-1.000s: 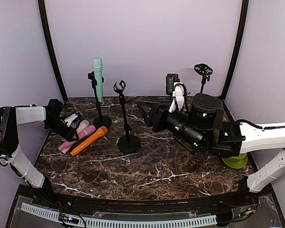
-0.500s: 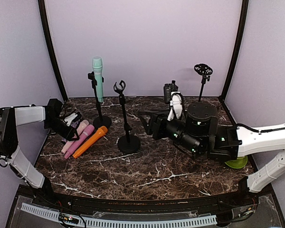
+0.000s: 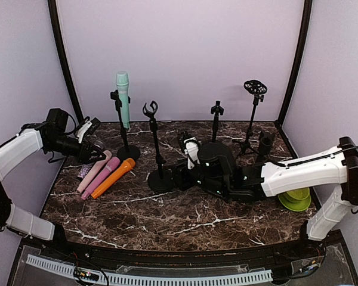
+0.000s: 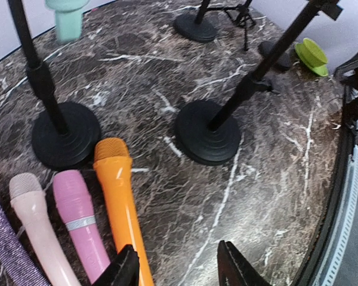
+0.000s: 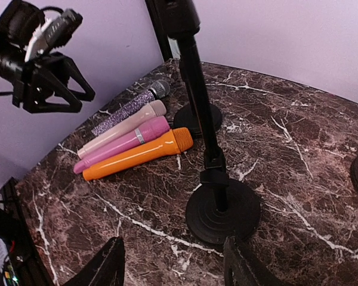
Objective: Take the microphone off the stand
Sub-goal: Place the microphone at the center of the board, then pick up the microphone stand from the center of the board.
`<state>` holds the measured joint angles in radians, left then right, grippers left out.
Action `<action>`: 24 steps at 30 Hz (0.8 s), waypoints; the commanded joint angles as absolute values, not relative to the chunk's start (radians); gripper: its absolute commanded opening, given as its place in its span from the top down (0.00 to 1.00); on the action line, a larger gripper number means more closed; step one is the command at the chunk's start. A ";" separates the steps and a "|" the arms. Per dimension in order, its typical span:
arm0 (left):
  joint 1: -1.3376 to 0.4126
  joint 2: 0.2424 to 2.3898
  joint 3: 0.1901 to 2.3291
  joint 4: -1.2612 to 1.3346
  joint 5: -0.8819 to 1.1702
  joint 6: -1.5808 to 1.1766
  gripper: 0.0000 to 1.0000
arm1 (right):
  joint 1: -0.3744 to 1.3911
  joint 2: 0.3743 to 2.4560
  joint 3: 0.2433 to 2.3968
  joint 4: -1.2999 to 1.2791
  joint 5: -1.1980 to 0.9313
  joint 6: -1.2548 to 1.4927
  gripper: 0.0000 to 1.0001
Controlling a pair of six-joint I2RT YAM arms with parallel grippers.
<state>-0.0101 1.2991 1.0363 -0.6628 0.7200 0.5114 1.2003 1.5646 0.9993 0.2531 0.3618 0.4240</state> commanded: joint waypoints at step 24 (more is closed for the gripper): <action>-0.188 1.307 0.928 -0.318 1.069 0.445 0.54 | 1.107 1.913 1.417 0.224 0.486 0.206 0.46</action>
